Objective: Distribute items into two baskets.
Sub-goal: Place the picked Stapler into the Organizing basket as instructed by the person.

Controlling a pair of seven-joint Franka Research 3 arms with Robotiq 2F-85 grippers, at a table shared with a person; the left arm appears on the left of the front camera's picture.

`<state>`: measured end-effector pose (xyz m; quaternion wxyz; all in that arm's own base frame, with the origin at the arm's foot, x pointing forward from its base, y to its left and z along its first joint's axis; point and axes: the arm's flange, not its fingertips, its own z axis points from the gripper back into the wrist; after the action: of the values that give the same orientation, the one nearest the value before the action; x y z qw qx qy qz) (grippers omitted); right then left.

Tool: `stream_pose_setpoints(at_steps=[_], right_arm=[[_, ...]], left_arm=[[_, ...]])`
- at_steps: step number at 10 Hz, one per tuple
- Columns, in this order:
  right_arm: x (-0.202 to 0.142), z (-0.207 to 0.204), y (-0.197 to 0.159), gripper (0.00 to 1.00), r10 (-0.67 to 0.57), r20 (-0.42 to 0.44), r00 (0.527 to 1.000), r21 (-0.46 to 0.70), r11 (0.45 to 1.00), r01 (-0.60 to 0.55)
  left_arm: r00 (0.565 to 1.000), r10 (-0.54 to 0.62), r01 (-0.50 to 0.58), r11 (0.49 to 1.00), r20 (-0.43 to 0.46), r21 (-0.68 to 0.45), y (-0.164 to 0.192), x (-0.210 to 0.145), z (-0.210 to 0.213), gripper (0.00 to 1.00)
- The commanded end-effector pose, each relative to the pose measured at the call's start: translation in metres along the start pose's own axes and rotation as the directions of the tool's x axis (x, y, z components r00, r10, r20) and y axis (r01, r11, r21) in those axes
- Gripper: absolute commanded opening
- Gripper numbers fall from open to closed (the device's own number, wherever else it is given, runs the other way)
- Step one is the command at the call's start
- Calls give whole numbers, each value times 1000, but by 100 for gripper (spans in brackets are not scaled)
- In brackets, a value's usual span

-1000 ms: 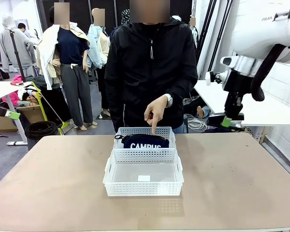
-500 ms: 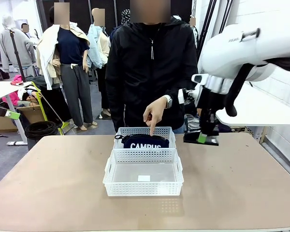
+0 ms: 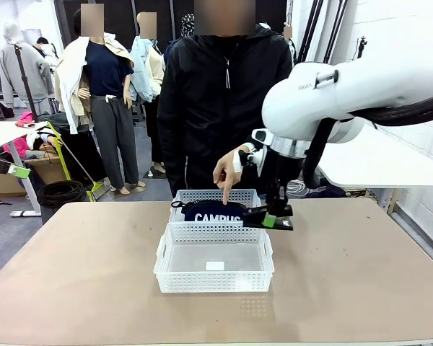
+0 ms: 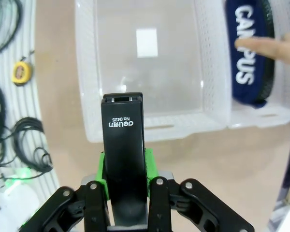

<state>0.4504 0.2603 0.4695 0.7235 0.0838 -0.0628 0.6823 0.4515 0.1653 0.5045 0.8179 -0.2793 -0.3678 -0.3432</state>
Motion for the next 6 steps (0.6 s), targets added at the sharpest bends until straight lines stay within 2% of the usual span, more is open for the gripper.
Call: stream_pose_setpoints(at_steps=[1, 6], right_arm=[[18, -10, -4, 5, 9, 4, 1000, -44, 999, -8], [60, -50, 4, 5, 95, 24, 995, 19, 995, -95]], left_arm=[[1000, 8, -8, 1000, 16, 10, -2, 0, 0, 100], [1000, 8, -8, 1000, 16, 10, -2, 0, 0, 100]])
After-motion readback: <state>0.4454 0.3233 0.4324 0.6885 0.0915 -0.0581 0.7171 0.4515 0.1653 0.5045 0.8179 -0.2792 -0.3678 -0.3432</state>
